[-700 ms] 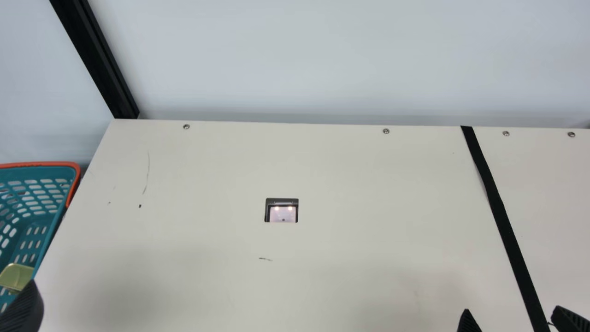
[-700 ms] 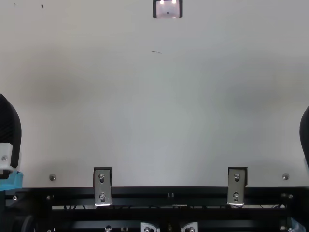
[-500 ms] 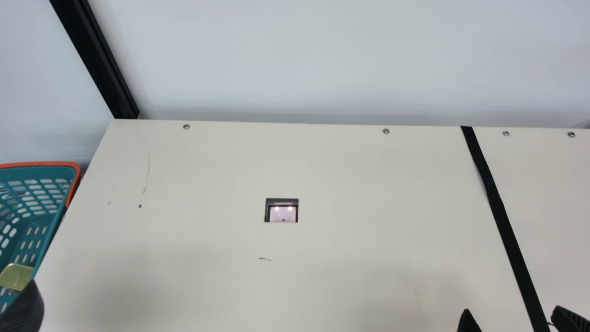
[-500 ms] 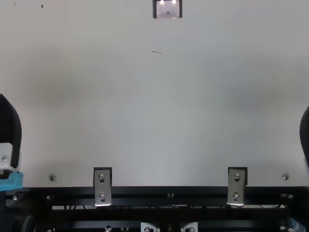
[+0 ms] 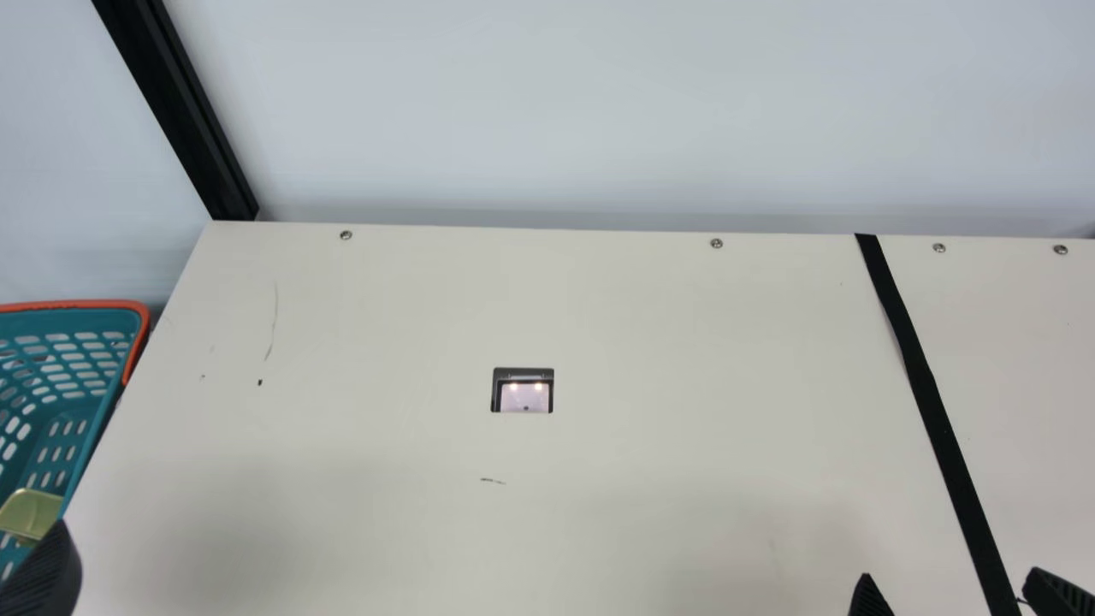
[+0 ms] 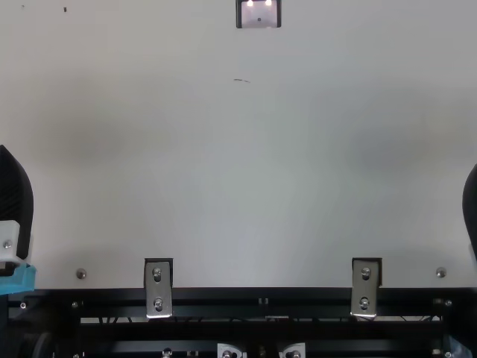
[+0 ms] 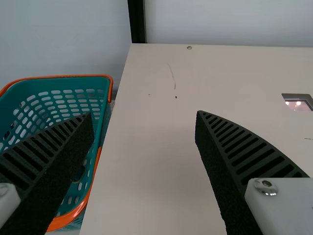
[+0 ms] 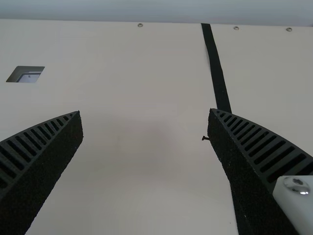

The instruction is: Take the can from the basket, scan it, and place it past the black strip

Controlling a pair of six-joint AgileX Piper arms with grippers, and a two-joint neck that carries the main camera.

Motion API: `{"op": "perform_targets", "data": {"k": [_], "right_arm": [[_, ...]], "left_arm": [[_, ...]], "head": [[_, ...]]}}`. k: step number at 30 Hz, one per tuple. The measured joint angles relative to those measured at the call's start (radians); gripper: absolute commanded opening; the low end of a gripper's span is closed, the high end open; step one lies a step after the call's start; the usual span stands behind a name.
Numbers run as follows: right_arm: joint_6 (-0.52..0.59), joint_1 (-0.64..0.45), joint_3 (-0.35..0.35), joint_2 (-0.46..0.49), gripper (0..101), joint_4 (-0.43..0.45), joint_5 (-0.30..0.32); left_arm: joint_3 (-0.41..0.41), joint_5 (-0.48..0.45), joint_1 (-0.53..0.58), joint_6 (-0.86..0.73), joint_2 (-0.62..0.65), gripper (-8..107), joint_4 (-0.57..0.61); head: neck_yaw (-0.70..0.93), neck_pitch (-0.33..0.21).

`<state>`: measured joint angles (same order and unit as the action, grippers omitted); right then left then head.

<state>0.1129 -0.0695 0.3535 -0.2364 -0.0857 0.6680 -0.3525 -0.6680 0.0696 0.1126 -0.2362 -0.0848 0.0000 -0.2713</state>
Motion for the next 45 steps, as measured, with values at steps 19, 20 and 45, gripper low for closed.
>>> {"op": "perform_targets", "data": {"k": [19, 20, 45], "right_arm": [[0.000, 0.000, 0.000, 0.000, 101, 0.000, 0.000], [0.000, 0.000, 0.000, 0.000, 101, 0.000, 0.000], [0.000, 0.000, 0.000, 0.000, 101, 0.000, 0.000]], "left_arm": [[0.000, 0.000, 0.000, 0.000, 0.000, 90, 0.000], [0.000, 0.000, 0.000, 0.000, 0.000, 90, 0.000], [0.000, 0.000, 0.000, 0.000, 0.000, 90, 0.000]], "head": [[0.000, 0.000], [0.000, 0.000], [0.000, 0.000]]}}
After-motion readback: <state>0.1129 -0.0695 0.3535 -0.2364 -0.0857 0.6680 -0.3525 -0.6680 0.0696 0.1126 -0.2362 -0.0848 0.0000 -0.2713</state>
